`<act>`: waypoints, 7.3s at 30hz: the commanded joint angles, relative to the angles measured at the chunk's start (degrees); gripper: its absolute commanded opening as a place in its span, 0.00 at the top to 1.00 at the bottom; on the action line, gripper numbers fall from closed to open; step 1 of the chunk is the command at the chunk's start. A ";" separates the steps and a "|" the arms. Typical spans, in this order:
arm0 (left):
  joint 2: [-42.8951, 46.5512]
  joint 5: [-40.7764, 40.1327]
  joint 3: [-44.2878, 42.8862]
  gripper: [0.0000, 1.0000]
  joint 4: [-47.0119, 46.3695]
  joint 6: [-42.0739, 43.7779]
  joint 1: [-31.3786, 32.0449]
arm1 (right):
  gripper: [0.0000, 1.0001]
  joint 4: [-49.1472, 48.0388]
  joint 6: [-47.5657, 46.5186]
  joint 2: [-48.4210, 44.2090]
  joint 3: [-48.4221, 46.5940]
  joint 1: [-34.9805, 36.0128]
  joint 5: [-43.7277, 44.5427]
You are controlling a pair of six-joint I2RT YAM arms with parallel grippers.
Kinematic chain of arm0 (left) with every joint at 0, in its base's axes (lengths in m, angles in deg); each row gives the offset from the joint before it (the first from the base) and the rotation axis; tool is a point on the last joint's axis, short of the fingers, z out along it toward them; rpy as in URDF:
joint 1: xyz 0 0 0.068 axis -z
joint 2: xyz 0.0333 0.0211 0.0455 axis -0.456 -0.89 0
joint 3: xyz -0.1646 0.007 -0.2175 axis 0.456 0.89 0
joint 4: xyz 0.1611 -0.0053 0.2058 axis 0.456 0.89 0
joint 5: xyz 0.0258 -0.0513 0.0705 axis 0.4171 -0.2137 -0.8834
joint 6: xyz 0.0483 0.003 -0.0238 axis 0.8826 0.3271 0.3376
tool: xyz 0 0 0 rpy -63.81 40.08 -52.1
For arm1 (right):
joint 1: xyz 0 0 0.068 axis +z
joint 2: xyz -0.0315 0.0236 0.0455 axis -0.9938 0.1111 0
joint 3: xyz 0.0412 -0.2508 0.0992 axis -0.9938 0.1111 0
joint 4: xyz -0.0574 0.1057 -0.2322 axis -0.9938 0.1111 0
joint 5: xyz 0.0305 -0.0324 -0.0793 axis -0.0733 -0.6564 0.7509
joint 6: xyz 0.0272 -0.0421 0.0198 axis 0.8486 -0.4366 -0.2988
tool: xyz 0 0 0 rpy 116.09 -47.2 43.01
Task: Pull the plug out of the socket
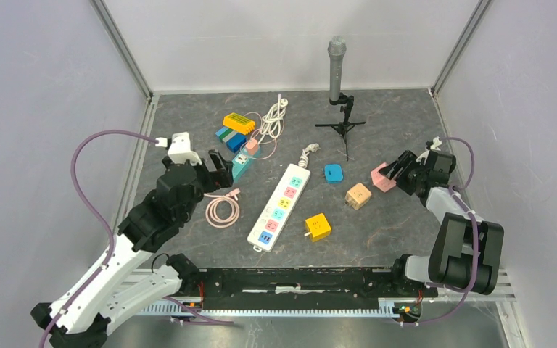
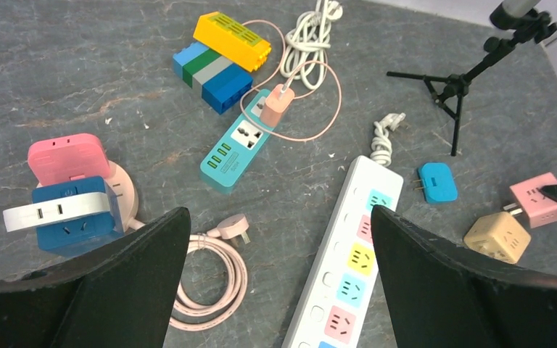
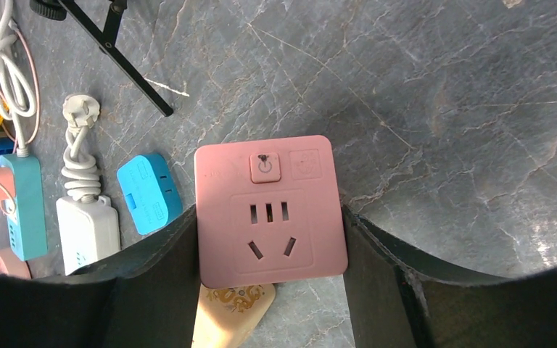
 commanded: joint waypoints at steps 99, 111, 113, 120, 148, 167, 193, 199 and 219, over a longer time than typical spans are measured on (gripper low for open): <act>-57.99 35.80 -14.11 0.42 -4.59 -1.90 -29.02 | 0.71 -35.17 -29.46 48.23 -46.37 57.49 16.26; -60.14 44.42 -11.84 0.42 -6.83 -4.36 -29.02 | 0.79 -37.51 -25.30 40.98 -36.31 57.71 16.97; -59.98 46.85 -10.89 0.42 -8.01 -4.72 -28.94 | 0.81 -37.36 -24.29 41.27 -36.54 57.83 17.20; -61.75 48.47 -10.35 0.44 -8.27 -4.60 -28.55 | 0.85 -37.07 -22.54 42.33 -36.84 58.29 16.75; -66.27 28.97 -11.03 0.47 4.86 1.46 -23.88 | 1.00 -36.15 -19.39 39.50 -39.41 58.54 15.92; -66.79 28.94 -11.82 0.52 5.50 3.34 -23.84 | 1.00 -38.68 -19.79 35.43 -39.19 57.52 15.12; -44.14 38.79 -30.67 0.00 12.68 8.61 -23.95 | 0.92 -0.88 -19.01 43.68 -53.48 48.88 24.86; -38.89 32.78 -30.68 0.00 13.94 7.59 -23.98 | 0.70 3.86 -16.22 46.67 -56.06 48.86 24.98; -25.85 20.07 -23.95 0.00 17.51 -0.02 -25.98 | 0.26 -8.23 -14.79 35.09 -46.60 50.32 13.18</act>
